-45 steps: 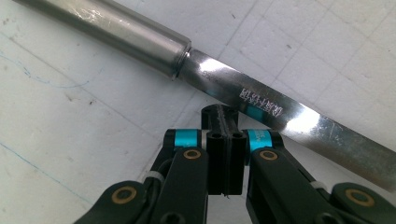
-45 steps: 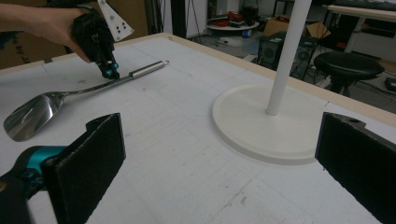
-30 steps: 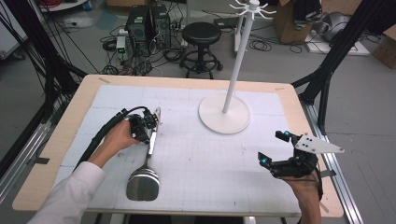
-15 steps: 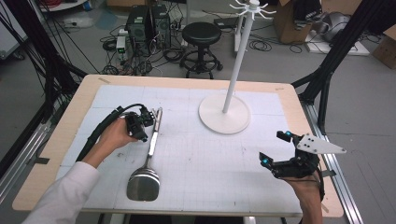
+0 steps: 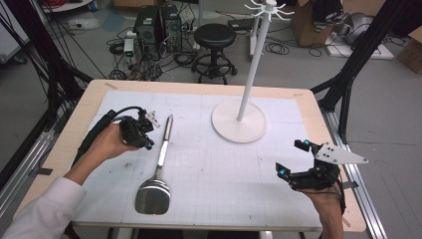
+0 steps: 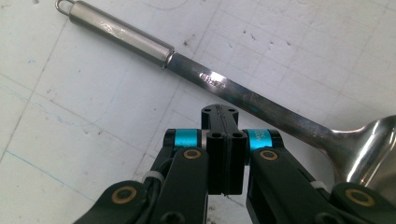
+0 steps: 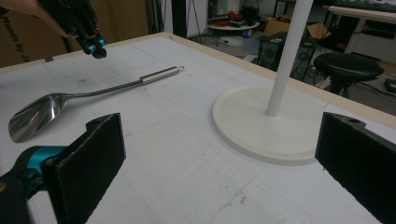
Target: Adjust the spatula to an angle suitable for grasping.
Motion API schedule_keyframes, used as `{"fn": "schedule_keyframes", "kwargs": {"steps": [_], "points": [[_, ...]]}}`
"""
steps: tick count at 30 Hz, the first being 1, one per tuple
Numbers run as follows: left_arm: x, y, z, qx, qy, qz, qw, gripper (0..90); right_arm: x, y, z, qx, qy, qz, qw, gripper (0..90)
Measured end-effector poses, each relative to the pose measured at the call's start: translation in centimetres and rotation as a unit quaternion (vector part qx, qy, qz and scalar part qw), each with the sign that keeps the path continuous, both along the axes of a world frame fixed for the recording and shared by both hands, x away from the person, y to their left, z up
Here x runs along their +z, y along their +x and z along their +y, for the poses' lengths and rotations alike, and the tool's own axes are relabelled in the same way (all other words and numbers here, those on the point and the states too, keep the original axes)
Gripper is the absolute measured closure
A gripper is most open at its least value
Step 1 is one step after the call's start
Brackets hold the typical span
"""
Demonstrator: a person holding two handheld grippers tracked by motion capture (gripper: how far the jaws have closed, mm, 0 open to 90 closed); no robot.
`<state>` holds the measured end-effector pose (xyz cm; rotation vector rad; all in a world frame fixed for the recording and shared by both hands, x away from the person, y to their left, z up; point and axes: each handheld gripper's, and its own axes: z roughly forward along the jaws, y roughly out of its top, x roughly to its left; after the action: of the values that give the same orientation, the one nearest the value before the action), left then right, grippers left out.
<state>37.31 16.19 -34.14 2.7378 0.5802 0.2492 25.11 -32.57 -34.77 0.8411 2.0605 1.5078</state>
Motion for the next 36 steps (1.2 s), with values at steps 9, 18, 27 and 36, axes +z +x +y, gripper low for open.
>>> {"fn": "schedule_keyframes", "kwargs": {"steps": [9, 18, 27, 36], "points": [[0.7, -1.6, -0.8, -0.045, -0.005, -0.01, 0.9989, 89.8, 0.1, 0.0, 0.0, 0.001, 0.0, -0.002, 1.0, 0.6], [0.8, -2.6, -1.6, -0.1, -0.025, 0.0, 0.9946, 89.8, 0.2, 0.0, 0.1, 0.001, 0.001, -0.003, 1.0, 0.6], [0.5, -3.7, -3.0, -0.153, -0.037, 0.009, 0.9876, 89.8, 0.1, 0.0, 0.1, 0.003, -0.002, -0.002, 1.0, 0.6], [-0.3, -5.0, -4.7, -0.183, -0.043, 0.025, 0.9819, 89.8, 0.3, -0.1, 0.0, 0.004, 0.0, -0.003, 1.0, 0.6]]}}
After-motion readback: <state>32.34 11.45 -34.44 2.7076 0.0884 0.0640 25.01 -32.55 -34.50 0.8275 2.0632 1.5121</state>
